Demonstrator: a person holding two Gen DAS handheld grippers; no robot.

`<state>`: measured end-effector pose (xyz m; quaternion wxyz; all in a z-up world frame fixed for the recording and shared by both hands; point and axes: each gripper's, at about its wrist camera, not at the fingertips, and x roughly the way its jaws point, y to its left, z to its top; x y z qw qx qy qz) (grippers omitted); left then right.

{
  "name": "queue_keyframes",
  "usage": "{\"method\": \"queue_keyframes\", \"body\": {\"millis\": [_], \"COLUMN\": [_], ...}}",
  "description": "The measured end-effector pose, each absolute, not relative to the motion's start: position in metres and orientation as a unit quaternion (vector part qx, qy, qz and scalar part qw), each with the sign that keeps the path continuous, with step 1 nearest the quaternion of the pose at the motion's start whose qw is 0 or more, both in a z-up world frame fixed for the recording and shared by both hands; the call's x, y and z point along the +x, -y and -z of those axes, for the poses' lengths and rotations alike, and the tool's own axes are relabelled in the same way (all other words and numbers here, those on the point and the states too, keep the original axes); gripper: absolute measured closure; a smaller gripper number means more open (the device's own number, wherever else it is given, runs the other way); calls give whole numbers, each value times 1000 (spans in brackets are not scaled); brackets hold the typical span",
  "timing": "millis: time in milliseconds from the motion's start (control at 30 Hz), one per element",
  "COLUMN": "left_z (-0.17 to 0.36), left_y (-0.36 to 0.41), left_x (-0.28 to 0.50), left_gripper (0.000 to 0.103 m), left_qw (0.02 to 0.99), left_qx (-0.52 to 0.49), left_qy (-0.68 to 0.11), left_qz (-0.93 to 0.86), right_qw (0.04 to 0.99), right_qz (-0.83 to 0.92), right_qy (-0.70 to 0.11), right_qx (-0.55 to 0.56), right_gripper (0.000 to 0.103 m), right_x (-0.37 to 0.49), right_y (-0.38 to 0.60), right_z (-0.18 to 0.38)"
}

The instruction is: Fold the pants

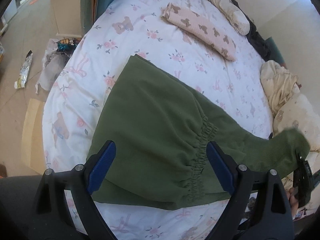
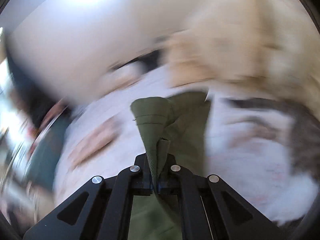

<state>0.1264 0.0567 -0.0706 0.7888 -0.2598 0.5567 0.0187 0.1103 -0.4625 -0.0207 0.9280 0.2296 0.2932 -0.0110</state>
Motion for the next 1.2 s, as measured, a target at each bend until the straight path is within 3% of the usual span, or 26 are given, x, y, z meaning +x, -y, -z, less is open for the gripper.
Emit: {"method": "queue_keyframes", "body": {"millis": [167, 333, 367, 467, 500, 700, 867, 933, 1000, 1067, 1167, 1200], "left_z": [66, 69, 69, 70, 70, 74, 98, 109, 118, 126, 133, 135], "left_y": [-64, -69, -69, -70, -71, -59, -19, -6, 8, 28, 59, 62], "left_x": [125, 123, 122, 121, 120, 123, 121, 122, 122, 122, 123, 124], "left_gripper": [13, 13, 13, 13, 13, 13, 13, 14, 22, 33, 58, 75], "left_qw": [789, 787, 788, 791, 792, 797, 781, 772, 763, 757, 765, 767], "left_qx": [-275, -277, -274, -258, -255, -220, -168, -165, -162, -152, -101, -94], "left_qy": [-548, -550, -550, -553, -553, -562, -601, -612, -622, -628, -623, -622], "left_qz": [-23, -31, -33, -40, -40, -24, 25, 46, 65, 97, 124, 127], "right_qw": [925, 861, 852, 833, 828, 854, 863, 831, 768, 731, 716, 711], "right_qz": [-141, -216, -219, -277, -296, -247, -27, 29, 49, 57, 43, 26], "right_qy": [-330, -452, -469, -477, -475, -456, -480, -492, -491, -500, -504, -507], "right_qx": [125, 90, 75, 35, 39, 42, 156, 257, 409, 461, 481, 486], "right_gripper": [101, 93, 86, 43, 40, 40, 40, 39, 38, 38, 38, 38], "right_x": [102, 77, 71, 43, 39, 30, 51, 45, 31, 26, 26, 24], "right_y": [322, 229, 219, 200, 202, 247, 376, 422, 460, 471, 465, 457], "right_z": [25, 130, 146, 154, 148, 102, 108, 127, 161, 183, 189, 188]}}
